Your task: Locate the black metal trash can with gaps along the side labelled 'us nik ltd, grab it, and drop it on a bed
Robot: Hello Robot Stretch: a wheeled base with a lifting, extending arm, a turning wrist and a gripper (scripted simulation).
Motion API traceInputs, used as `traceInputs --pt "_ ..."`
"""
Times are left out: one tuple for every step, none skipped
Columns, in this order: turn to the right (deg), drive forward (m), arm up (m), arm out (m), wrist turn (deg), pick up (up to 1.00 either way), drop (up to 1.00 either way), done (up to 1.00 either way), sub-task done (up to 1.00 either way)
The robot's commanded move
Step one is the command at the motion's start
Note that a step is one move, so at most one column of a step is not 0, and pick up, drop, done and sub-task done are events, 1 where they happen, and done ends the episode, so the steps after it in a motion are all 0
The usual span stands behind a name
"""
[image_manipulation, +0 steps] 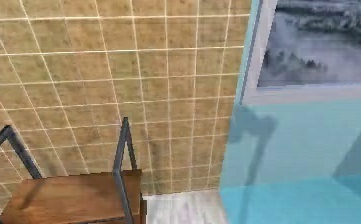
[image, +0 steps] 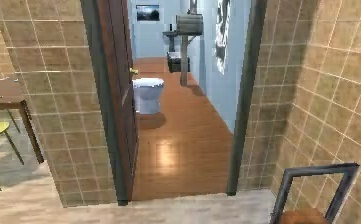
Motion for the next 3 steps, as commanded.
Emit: traceInputs --pt "0.0 1.0 0.0 0.0 0.0 0.0 0.0 0.0 0.0" --pt "0.0 0.5 0.0 0.0 0.0 0.0 0.0 0.0 0.0" --pt "3.0 0.0 0.0 0.0 0.0 0.0 0.0 0.0 0.0"
